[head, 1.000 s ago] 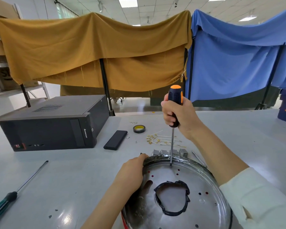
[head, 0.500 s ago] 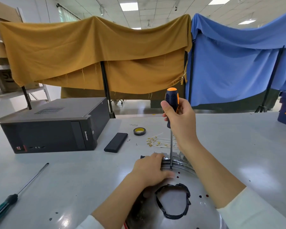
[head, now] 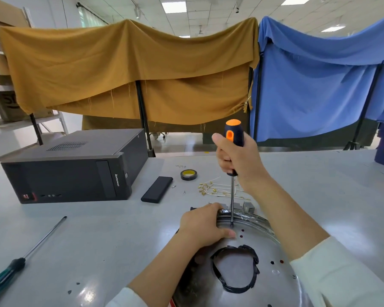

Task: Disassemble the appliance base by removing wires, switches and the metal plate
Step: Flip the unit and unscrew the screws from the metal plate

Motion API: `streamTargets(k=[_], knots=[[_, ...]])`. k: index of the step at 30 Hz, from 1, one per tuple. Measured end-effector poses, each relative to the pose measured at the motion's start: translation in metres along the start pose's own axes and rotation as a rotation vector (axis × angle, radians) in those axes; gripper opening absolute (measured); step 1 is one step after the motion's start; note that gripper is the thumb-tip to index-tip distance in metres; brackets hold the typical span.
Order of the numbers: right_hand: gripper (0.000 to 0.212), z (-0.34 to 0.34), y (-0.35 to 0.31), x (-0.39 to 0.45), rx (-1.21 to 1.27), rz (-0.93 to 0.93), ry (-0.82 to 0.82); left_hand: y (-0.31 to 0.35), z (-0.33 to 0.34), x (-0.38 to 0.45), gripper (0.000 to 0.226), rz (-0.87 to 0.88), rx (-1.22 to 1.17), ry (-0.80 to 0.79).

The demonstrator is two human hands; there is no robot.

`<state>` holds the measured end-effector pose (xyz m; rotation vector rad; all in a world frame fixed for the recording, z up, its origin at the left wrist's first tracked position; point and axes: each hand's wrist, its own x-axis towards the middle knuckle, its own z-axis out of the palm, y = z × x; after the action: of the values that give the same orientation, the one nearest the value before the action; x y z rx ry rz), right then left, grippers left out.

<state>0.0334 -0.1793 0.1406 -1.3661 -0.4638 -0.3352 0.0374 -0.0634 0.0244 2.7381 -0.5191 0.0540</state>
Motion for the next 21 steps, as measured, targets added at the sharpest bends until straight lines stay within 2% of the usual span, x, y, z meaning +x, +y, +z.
streamTargets(k=[2, 3, 5, 8, 10, 12, 14, 16, 18, 19, 21], knots=[[0.027, -0.008, -0.009, 0.005, 0.096, 0.161, -0.281, 0.000, 0.000, -0.001, 0.068, 0.002, 0.003, 0.000], [0.027, -0.011, -0.011, 0.007, 0.105, 0.188, -0.326, 0.000, -0.001, -0.001, 0.068, 0.003, 0.003, 0.000], [0.027, -0.011, -0.010, 0.008, 0.053, 0.169, -0.215, 0.000, -0.001, -0.001, 0.070, 0.003, 0.000, 0.000], [0.020, -0.005, -0.006, 0.006, -0.216, 0.058, 0.178, -0.001, 0.000, -0.001, 0.070, 0.009, 0.000, 0.004], [0.022, -0.002, -0.003, 0.006, -0.366, 0.014, 0.338, -0.002, 0.001, -0.001, 0.071, 0.011, -0.001, 0.007], [0.016, 0.003, -0.004, 0.005, -0.379, 0.000, 0.348, -0.002, 0.001, 0.001, 0.073, 0.012, -0.001, 0.008], [0.019, 0.005, -0.006, 0.006, -0.286, 0.036, 0.268, -0.002, 0.001, 0.000, 0.072, 0.013, 0.004, 0.003], [0.028, 0.001, -0.009, 0.008, -0.079, 0.142, 0.050, -0.002, 0.001, 0.000, 0.071, 0.014, 0.007, -0.001], [0.027, -0.006, -0.013, 0.011, 0.058, 0.224, -0.128, -0.002, 0.001, 0.000, 0.071, 0.013, 0.004, 0.002], [0.021, -0.008, -0.013, 0.013, 0.063, 0.222, -0.124, -0.002, 0.001, 0.000, 0.071, 0.013, 0.003, 0.005], [0.017, -0.008, -0.009, 0.014, -0.107, 0.151, 0.063, -0.002, 0.001, 0.000, 0.072, 0.017, 0.002, 0.005]])
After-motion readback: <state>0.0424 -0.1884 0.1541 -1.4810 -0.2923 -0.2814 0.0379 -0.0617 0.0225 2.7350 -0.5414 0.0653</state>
